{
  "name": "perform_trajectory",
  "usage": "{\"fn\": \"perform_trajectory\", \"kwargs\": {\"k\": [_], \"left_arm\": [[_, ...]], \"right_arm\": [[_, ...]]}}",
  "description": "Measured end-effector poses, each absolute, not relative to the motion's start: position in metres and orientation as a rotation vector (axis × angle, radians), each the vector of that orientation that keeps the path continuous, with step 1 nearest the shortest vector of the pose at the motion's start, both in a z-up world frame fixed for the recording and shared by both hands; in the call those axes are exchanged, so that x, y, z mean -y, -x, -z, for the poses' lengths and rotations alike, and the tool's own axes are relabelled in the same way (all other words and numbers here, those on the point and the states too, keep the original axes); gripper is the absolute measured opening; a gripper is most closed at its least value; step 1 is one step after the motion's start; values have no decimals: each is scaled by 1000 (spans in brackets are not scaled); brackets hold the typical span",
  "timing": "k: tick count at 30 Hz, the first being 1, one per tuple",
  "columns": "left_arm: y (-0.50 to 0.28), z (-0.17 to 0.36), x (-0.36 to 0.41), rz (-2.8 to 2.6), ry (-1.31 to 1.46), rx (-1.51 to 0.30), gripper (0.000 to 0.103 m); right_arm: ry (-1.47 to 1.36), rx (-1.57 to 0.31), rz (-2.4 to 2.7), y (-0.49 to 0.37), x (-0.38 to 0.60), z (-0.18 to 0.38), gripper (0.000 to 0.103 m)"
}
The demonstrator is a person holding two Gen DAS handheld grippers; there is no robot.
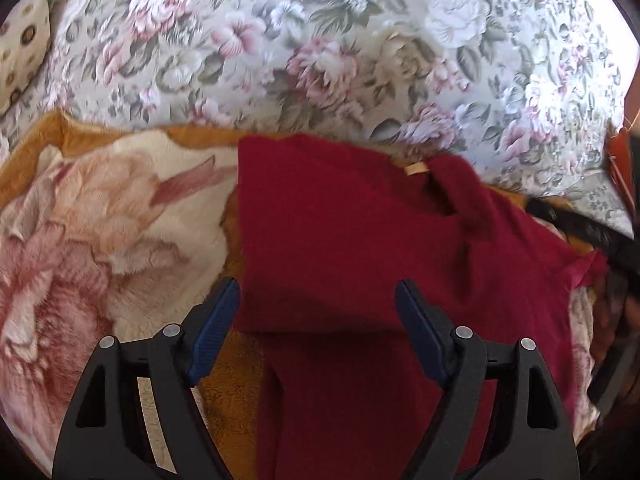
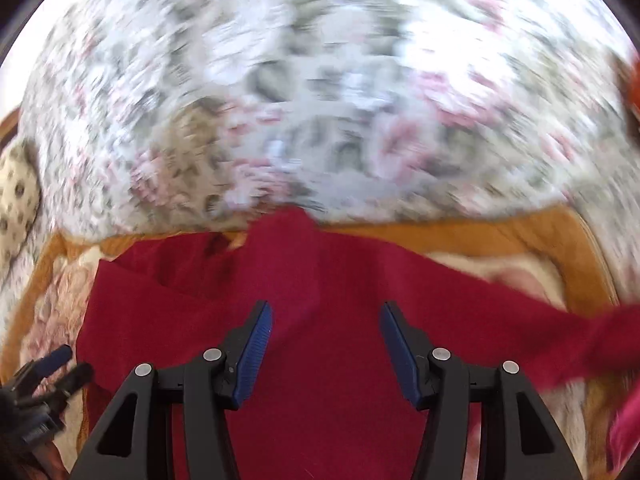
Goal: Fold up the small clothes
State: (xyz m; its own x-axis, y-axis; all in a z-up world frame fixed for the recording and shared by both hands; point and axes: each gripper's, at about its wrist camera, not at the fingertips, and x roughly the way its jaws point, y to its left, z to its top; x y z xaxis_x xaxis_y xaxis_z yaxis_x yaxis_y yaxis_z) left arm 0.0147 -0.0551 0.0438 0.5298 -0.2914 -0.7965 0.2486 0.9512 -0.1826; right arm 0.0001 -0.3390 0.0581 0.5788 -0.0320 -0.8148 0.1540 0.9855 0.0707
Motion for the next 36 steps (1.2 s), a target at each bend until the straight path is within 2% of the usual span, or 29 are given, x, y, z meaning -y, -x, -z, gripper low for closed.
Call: {"fn": "perform_trajectory", "kwargs": {"k": [5, 7, 8, 9, 10, 11, 12, 16, 19, 22, 26, 30, 36], "left_arm": [[-14, -27, 61, 313, -2, -956, 80], [-15, -25, 60, 319, -17, -948, 80], [-16, -23, 59, 323, -5, -949, 80], [-18, -22, 56, 324, 9, -953, 80], [-19, -21, 53, 324, 20, -958, 80], [-20, -20, 51, 325, 35, -963, 80], [-22, -17, 48, 328, 56, -975, 80], [-22, -13, 40, 333, 117, -1003, 80], [-18, -19, 42, 328, 102, -987, 80], [-15, -23, 43, 323, 92, -982, 80], [-11, -30, 41, 313, 85, -971, 80], [-8, -40, 43, 314, 87, -944, 80], [0, -47, 52, 331, 43, -929, 80]], "right_arm": [[63, -1010, 101, -65, 290, -31, 54], [125, -1049, 139, -84, 286, -13, 51], [135, -1077, 152, -92, 288, -2, 34], [104, -1103, 138, -96, 292, 6, 22], [53, -1114, 116, -96, 298, 8, 22], [0, -1094, 100, -91, 306, 3, 13], [-42, -1073, 86, -84, 313, -6, 10], [-187, -958, 37, -24, 350, -55, 10], [-227, -928, 45, 26, 373, -70, 10], [-265, -1020, 46, 65, 394, -56, 29], [-192, -1032, 149, 106, 421, -55, 31], [-261, -972, 146, 110, 439, -69, 36], [-308, -989, 146, 79, 438, -70, 36]]}}
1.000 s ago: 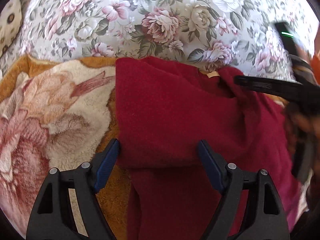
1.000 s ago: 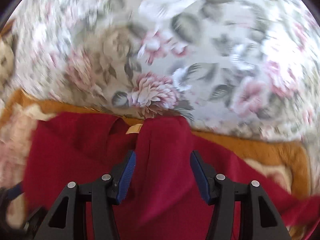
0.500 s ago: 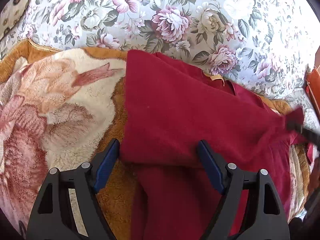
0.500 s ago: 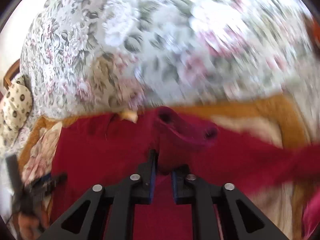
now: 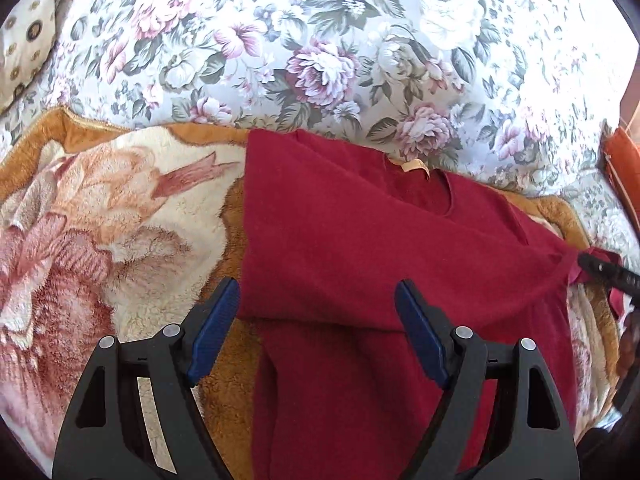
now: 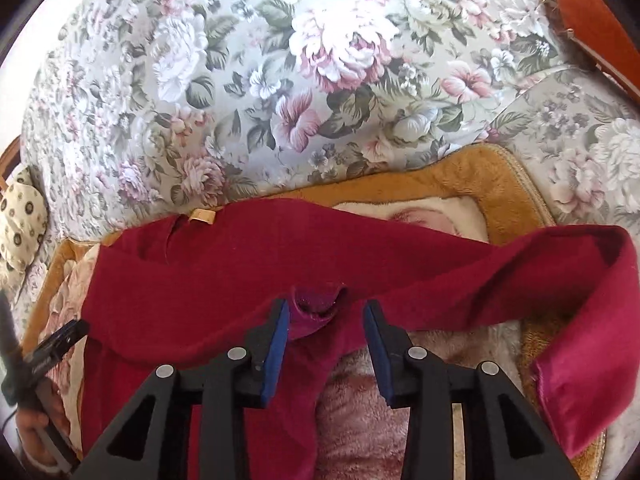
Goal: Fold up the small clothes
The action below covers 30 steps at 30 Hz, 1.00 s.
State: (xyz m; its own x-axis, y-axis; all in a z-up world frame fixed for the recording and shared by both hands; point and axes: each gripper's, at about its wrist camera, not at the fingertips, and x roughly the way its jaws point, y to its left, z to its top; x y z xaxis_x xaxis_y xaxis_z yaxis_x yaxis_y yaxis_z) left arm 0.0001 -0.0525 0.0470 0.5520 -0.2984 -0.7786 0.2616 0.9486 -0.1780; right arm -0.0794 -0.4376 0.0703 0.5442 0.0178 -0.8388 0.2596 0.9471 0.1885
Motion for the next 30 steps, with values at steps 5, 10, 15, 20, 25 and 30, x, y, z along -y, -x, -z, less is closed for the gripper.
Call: {"fn": "perform_trajectory", "kwargs": {"k": [5, 10, 15, 20, 25, 30], "left_arm": [[-2, -47, 50, 315, 31, -919, 80], [-4, -38, 48, 308, 49, -951, 80], [-5, -43, 35, 260, 65, -920, 80], [-17, -49, 8, 183, 157, -895, 80], [-21, -47, 14, 186, 150, -904, 80], [-26, -45, 42, 223, 64, -902, 80]], "right_arm": [[-385, -851, 120, 91, 450, -99, 47], [-355, -978, 138, 73, 444, -64, 50], [-232, -1044, 96, 54, 420, -34, 9], [-137, -827, 117, 45, 412, -87, 9], [-22, -781, 197, 18, 410, -89, 9], [16, -997, 351, 12, 422, -38, 9]]}}
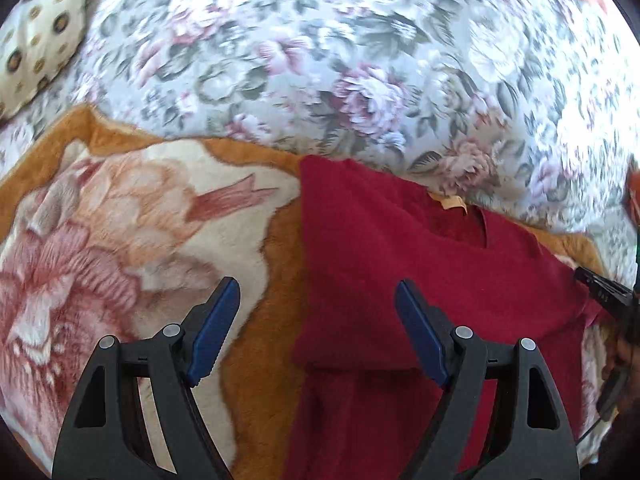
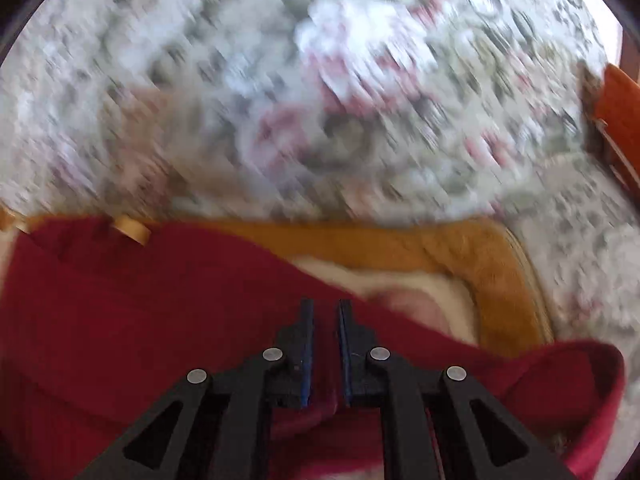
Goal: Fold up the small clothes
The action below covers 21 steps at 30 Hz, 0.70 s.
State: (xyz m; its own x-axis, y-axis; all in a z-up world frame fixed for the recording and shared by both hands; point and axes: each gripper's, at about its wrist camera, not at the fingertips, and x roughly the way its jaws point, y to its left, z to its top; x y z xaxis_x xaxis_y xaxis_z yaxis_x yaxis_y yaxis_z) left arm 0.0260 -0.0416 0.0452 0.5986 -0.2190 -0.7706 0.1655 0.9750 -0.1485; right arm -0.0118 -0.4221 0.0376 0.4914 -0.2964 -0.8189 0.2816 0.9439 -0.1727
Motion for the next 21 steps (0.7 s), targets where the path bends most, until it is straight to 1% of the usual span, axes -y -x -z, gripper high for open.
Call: {"fn": "perform_trajectory", "kwargs": {"k": [2, 4, 6, 8, 10, 11, 13, 18, 21], "left_arm": [[-33, -40, 52, 223, 10, -922, 80], [-38, -36, 57, 222, -11, -922, 80], [-47, -27, 62, 208, -34, -947, 80], [-55, -17, 63, 190, -44, -973, 80], [-60, -12, 58, 194, -22, -1003, 80], [-60, -13, 53, 195, 0, -1007, 80], [-55, -20, 41, 197, 31, -1012, 80], [-22, -42, 19, 248, 56, -1001, 80], [6, -45, 7, 305, 93, -1016, 80]], "right_arm": [[-10, -995, 393, 25, 431, -40, 12], [-78, -944, 378, 42, 435, -55, 13], [-171, -907, 253, 55, 427, -65, 14], [-201, -946, 83, 54, 408, -57, 14], [-128, -1068, 75, 48, 393, -32, 14], [-101, -1074, 85, 48, 389, -28, 14], [-74, -1050, 103, 50, 382, -39, 17], [-213, -984, -100, 35, 349, -70, 20], [-180, -952, -181, 28, 314, -82, 20]]}}
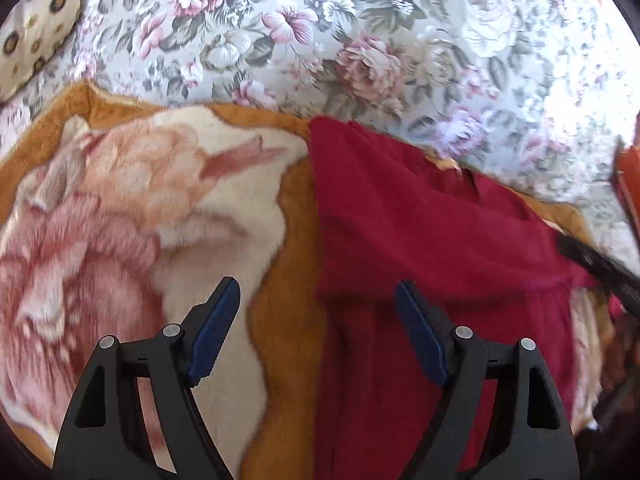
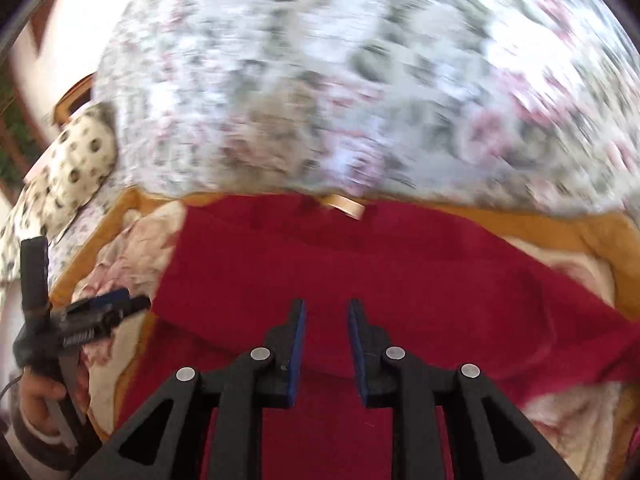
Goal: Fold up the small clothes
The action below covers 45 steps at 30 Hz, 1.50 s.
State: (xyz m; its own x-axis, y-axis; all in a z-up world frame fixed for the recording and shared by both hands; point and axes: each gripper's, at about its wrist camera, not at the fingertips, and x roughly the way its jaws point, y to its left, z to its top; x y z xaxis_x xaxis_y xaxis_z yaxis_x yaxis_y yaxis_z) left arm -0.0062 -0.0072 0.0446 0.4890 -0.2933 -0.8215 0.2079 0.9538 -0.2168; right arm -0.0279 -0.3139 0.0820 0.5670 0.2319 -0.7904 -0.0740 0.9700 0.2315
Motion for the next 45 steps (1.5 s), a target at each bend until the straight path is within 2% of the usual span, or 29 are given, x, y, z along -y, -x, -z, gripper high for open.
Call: {"fn": "perform_trajectory", "kwargs": {"k": [5, 11, 18, 21, 23, 27, 34, 39, 43, 45], "left_arm": [[31, -28, 11, 273, -3, -1044, 80], [49, -23, -9, 241, 8, -1059, 80], [58, -17, -25, 229, 30, -1061, 80], [56, -16, -27, 237, 44, -1051, 80], [56, -15, -28, 239, 48, -1047, 80], [55, -16, -29, 241, 57, -1041, 80], [59, -31, -24, 235, 49, -1014, 80], [60, -51, -11, 249, 42, -953, 80], [58, -52, 12, 283, 31, -963, 80], [59, -52, 26, 310, 21, -970, 80]], "right_arm": [[-220, -980, -343, 29, 262, -76, 21], [-280, -1042, -591, 25, 194, -68, 21], [-291, -1204, -529, -9, 144, -14, 21], [-299, -1163, -532, -20, 132, -8, 21], [-256, -1140, -548, -26, 117, -7, 25], [-166, -1136, -545, -31, 98, -1, 28], [-225, -1108, -554, -1, 147, -35, 28], [-176, -1030, -361, 38, 225, -62, 29], [-153, -1092, -116, 50, 287, -41, 31], [-246, -1130, -101, 56, 313, -30, 31]]}}
